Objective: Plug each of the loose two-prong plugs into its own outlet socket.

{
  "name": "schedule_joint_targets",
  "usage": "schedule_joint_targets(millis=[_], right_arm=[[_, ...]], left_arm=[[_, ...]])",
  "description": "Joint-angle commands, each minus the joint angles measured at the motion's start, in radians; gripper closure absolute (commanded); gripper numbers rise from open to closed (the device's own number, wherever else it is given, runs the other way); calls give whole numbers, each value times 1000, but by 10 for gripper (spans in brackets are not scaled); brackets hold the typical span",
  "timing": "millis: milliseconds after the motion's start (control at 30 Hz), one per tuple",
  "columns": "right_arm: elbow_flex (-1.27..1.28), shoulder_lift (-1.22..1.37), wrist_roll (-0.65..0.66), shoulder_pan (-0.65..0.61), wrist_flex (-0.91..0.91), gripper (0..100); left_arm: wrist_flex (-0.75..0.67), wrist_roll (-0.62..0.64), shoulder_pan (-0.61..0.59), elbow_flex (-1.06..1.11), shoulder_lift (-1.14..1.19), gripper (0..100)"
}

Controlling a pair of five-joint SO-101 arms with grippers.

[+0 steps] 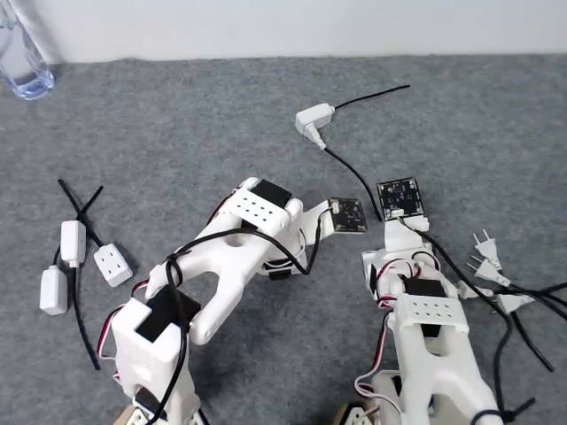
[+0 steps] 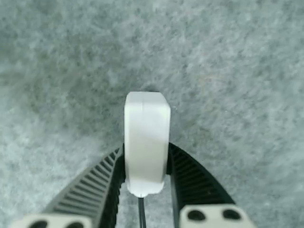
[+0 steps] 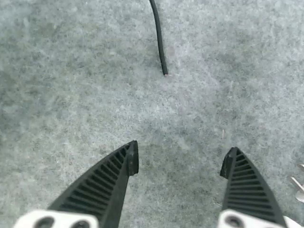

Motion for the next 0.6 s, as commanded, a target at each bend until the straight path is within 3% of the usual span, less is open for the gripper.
schedule_joint_targets(millis=[0,233,567], right_arm=[[-26,-5,-5,-13,-18,718],[-26,-5,-5,-13,-18,718],[-26,-5,-5,-13,-18,718]], left_arm=[[-11,11,12,-38,-15,897],[12,34,-11,-39,-15,769],[9,32,-9,-99,-12,767]])
